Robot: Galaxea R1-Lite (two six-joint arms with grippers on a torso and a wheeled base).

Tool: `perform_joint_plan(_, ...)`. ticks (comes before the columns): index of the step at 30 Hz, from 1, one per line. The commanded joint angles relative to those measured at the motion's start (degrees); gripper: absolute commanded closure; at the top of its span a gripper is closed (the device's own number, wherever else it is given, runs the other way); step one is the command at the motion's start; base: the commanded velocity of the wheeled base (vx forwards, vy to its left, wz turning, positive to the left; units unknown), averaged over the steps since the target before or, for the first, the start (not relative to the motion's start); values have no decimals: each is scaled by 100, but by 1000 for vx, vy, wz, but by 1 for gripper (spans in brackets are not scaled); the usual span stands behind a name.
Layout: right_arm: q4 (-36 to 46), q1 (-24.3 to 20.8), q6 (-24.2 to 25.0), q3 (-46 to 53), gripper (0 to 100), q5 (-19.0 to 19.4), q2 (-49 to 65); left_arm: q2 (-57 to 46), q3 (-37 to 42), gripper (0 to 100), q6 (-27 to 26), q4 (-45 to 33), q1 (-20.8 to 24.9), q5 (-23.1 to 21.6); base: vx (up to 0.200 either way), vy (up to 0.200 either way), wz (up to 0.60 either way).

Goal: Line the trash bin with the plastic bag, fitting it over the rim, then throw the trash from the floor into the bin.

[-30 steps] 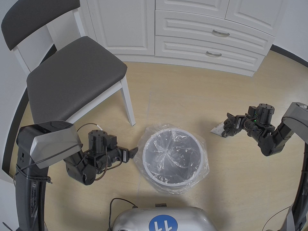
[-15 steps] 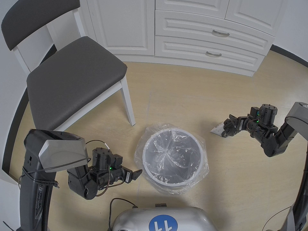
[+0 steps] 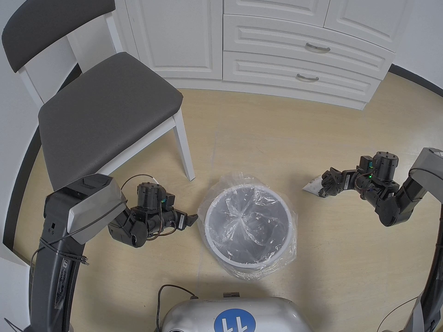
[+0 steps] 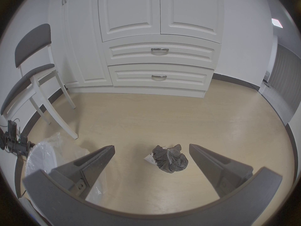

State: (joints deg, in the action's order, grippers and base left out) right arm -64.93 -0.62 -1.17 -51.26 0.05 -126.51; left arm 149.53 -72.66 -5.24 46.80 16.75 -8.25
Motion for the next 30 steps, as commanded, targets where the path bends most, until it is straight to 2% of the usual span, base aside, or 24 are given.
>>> perform_joint_plan(1,-20,18,-94,-15,0,4,-172,551,-979,0,-65,-558,-137,-27,0,0,0)
perform_joint_plan(4,-20,18,-103,-15,0,4,-207,692,-1277,0,-100,-734,-111,-27,0,0,0)
perform_joint_plan(8,-11,27,-103,-77,0,4,-242,1043,-1937,0,-399,-1076,-49,-18,0,0,0)
perform_joint_plan(18,-20,62,-103,-77,0,4,-233,1087,-2042,0,-416,-1068,48,34,0,0,0)
perform_joint_plan(21,-29,71,-103,-77,0,4,-216,1008,-1928,0,-504,-1085,-5,210,0,0,0)
perform_joint_plan(22,-46,71,-103,-68,0,4,-207,859,-1717,0,-715,-1085,-84,509,0,0,0)
perform_joint_plan(23,-46,80,-103,-59,0,4,-198,735,-1567,0,-794,-1068,-154,579,0,0,0)
perform_joint_plan(30,-55,124,-111,-33,0,-5,-137,-275,-302,0,-768,-514,-427,368,0,0,0)
